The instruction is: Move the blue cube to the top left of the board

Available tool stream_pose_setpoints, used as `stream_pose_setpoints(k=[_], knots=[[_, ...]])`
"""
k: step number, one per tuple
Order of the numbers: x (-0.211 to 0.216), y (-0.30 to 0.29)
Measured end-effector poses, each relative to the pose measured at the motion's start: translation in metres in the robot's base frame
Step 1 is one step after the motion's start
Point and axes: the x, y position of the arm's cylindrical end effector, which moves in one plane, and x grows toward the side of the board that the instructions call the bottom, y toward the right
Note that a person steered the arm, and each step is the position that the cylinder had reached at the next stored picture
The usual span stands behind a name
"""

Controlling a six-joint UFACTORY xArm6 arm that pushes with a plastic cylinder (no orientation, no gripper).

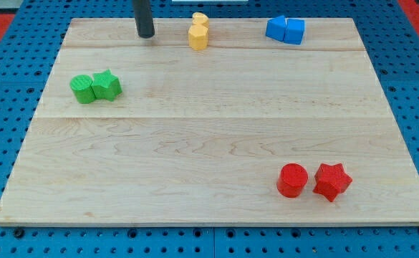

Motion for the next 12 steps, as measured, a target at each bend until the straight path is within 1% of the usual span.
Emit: stream_pose_setpoints(k=[1,2,4,5,6,7,8,9,10,11,12], knots=[[0.042,0.024],[0.039,0.078],[0.058,0.271],[0.012,0.363],[-0.046,0.372],[-0.038,0.305],[0.001,0.278],[0.03,0.271],[0.02,0.258],[-0.004,0.263],[0.024,0.205]])
